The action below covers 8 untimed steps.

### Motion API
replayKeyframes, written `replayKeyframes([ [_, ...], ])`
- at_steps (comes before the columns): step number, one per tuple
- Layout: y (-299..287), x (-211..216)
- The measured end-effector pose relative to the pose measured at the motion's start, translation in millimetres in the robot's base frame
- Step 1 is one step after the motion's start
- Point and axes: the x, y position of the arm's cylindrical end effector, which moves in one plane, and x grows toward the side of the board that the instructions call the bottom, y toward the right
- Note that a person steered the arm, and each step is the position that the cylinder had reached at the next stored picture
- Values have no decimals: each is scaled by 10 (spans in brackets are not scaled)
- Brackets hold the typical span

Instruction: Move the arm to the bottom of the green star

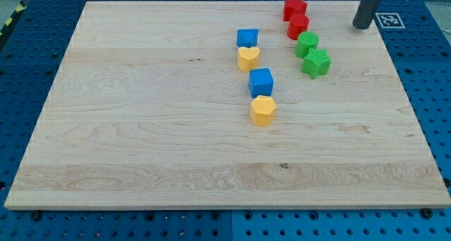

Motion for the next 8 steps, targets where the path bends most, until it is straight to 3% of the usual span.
replayKeyframes([
  [4,-77,6],
  [5,-77,356],
  [7,-77,1526],
  [8,-83,1606],
])
